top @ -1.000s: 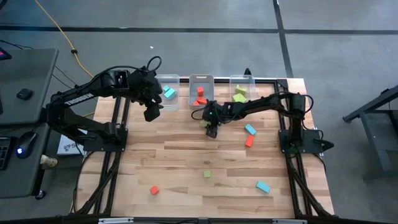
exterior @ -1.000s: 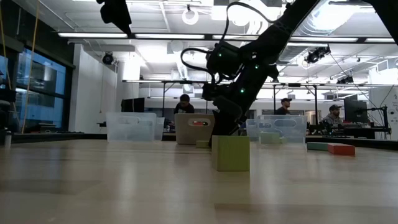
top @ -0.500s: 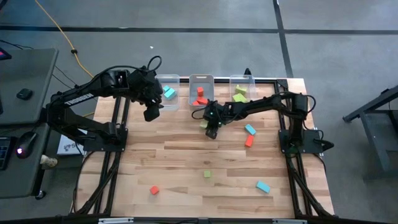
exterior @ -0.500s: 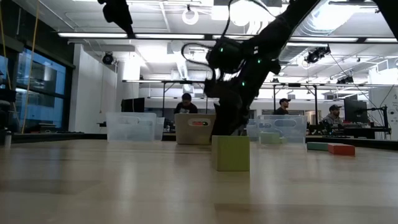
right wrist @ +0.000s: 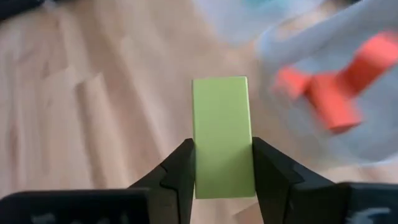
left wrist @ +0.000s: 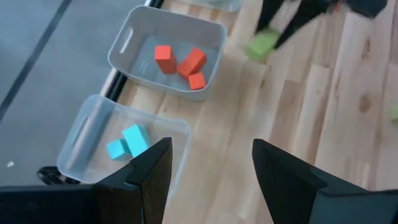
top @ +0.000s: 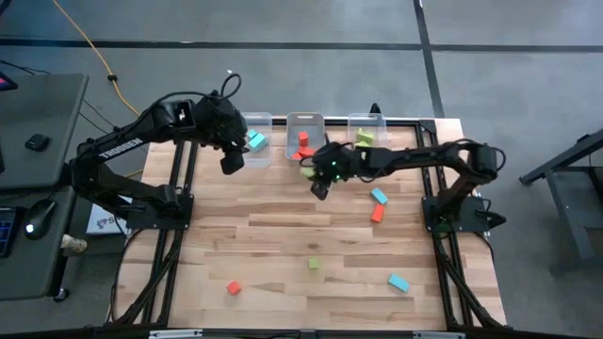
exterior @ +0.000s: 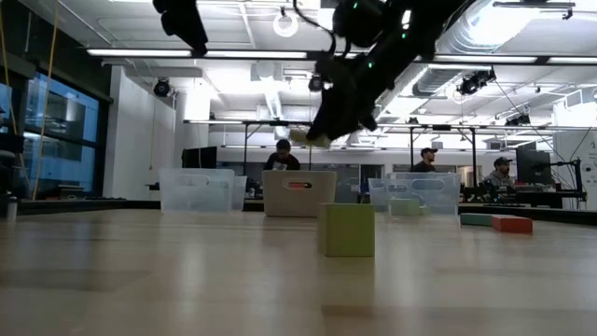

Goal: Sort & place blocks by color
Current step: Put the small green rectangular block into the right transparent bin

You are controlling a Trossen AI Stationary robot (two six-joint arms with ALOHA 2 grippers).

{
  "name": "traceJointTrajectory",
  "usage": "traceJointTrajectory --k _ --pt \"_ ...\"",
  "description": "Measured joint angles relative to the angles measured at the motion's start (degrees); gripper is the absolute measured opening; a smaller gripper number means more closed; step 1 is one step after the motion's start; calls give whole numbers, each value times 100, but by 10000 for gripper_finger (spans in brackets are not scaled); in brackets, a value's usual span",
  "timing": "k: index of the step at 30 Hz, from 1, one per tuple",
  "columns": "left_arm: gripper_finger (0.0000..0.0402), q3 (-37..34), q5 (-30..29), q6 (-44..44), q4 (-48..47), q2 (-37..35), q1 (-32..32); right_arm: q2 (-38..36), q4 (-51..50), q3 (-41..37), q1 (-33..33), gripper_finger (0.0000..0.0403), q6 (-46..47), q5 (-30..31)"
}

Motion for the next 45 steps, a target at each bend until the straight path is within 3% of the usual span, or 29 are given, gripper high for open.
traceJointTrajectory --k 12,22,26,34,45 --pt "200 0 0 498 707 16 290 -941 -5 4 -408 108 -520 2514" --pt "200 0 0 501 996 255 460 -1037 -384 4 -1197 108 -556 3270" --pt "200 0 -22 316 996 343 519 -1037 -869 4 -1612 108 -399 3130" --pt "200 0 -162 -108 996 352 670 -1037 -2087 4 -2494 108 146 1992" --pt "200 0 -212 -573 996 352 731 -971 -2376 4 -3354 108 291 397"
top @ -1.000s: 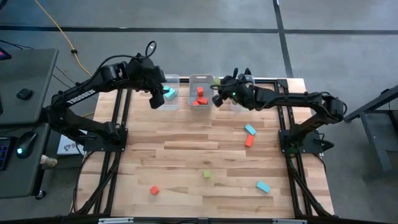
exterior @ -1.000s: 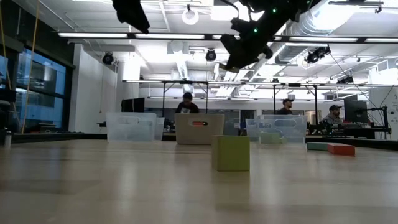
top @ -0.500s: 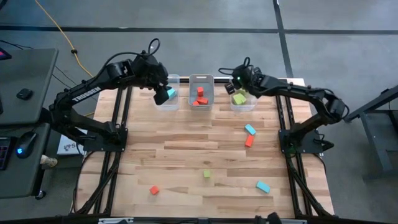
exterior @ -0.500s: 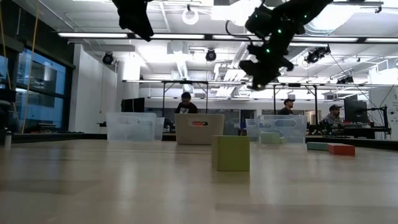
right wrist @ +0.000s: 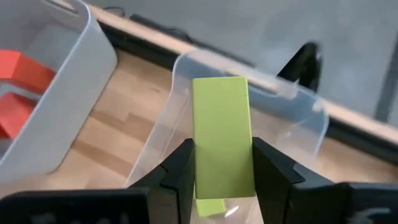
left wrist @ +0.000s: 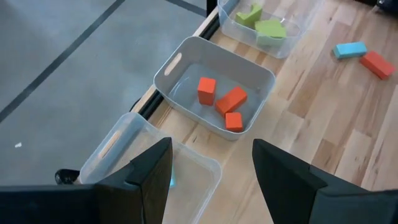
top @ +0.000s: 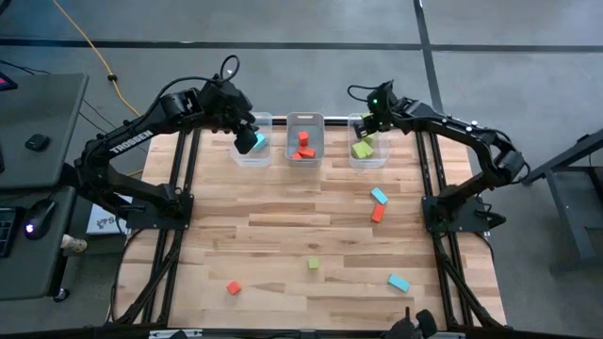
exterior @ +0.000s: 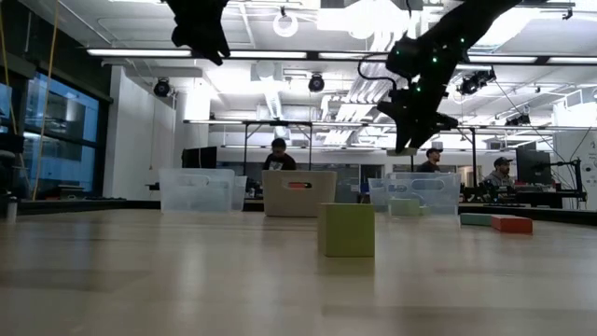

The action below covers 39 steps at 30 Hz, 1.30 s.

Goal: Sort & place blocks by color
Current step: Put the small green rectangular block into the right transparent bin

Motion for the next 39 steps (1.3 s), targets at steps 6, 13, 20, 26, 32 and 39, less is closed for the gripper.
traceJointTrajectory --k 6,13,20,26,32,39 --pt "200 0 2 -100 0 0 0 322 -268 0 -122 108 1 -525" --pt "200 0 1 -153 -2 0 0 656 -340 0 -67 108 14 -794" --pt "200 0 2 -287 -4 0 0 968 -451 0 -52 108 -9 -872" --pt "200 0 2 -284 -9 0 0 1111 -497 0 -45 108 -45 -888" --pt "200 0 2 -282 -13 0 0 1351 -538 -2 -49 108 -154 -843" --pt "200 0 4 -282 -16 0 0 1383 -523 -2 -49 108 -149 -844"
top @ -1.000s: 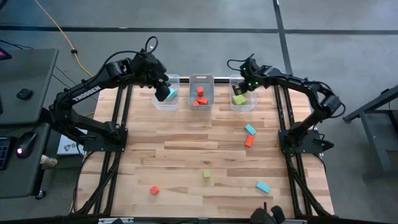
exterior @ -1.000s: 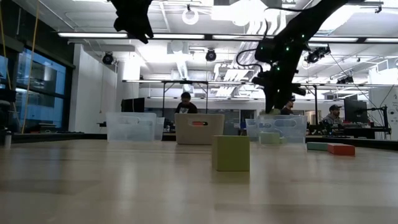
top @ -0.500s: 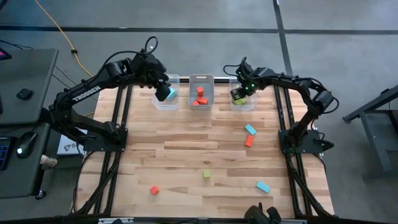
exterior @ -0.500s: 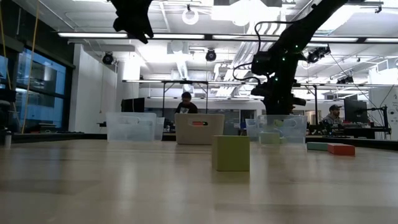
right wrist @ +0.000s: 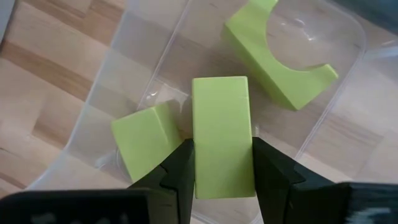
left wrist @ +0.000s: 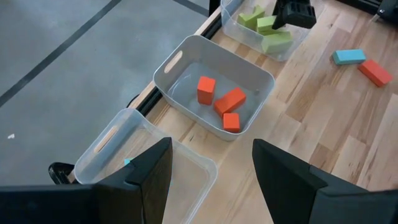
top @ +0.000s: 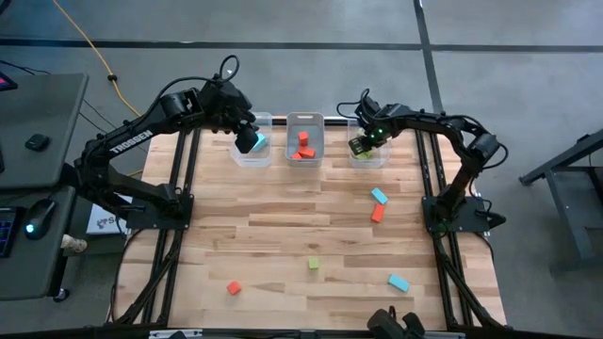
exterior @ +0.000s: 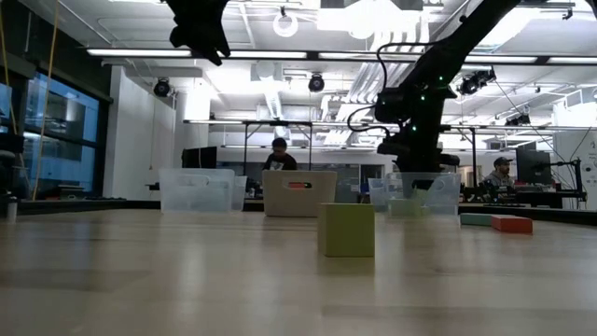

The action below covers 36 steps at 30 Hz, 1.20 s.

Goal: Sort & place blocks by color
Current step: Put the small green rectangular block into the right transparent bin, then put the orange cube block into the gray bin

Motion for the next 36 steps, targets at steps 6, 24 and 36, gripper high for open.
traceJointTrajectory --k 6,24,36 --pt "200 0 0 1 -5 0 0 0 -2 0 0 108 0 0" --pt "200 0 0 2 -8 0 0 0 -74 0 0 166 -49 4" --pt "200 0 9 2 -35 0 -2 -252 -142 0 0 154 0 -155"
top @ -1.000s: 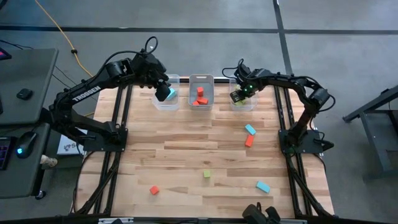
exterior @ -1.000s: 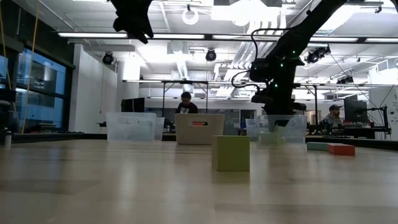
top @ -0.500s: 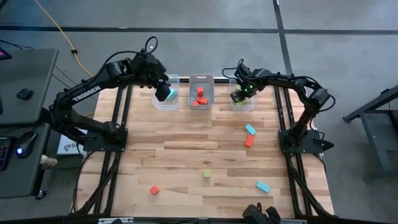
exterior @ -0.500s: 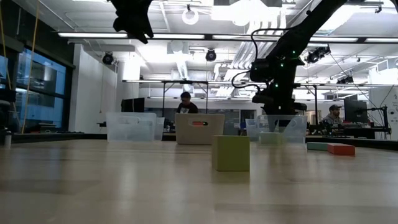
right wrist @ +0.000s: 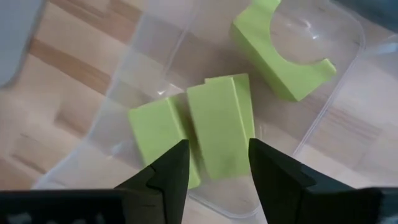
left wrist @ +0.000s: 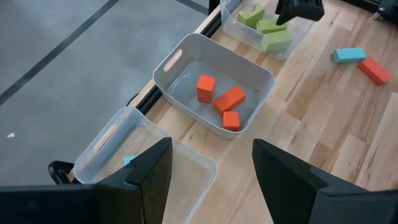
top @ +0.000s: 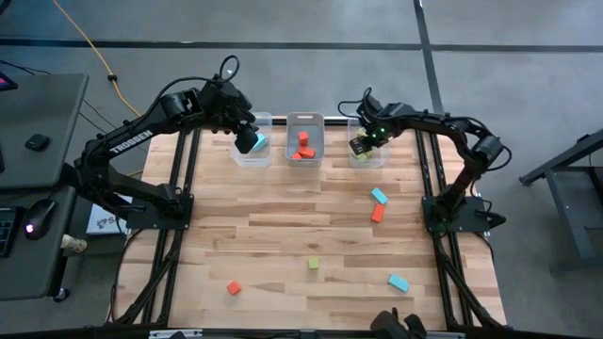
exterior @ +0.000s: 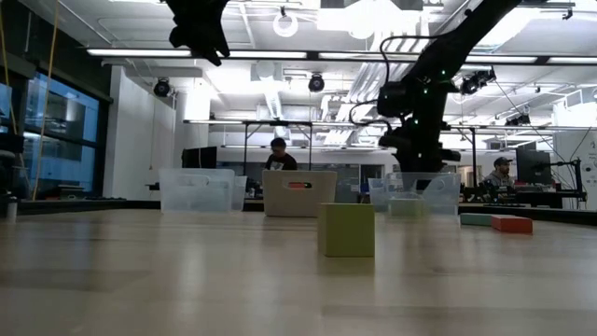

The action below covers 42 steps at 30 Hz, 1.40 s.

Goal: Sort & place blocks by color
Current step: Put the orange cube block into the gray bin

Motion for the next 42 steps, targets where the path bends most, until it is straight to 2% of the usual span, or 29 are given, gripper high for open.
traceJointTrajectory --k 7,19,30,36,42 --pt "200 0 26 -350 -36 0 -13 -446 0 0 13 154 149 -60" --pt "203 0 20 -1060 -733 0 -13 -1309 11 0 263 154 296 -291" --pt "257 0 13 -1792 -1670 -2 -87 -1924 31 0 675 154 429 -241" --pt "260 -1 294 -2047 -2103 -2 -522 -2035 26 0 1014 154 859 -227" --pt "261 -20 313 -2686 -2103 -2 -1562 -2069 24 2 1491 154 1213 -227"
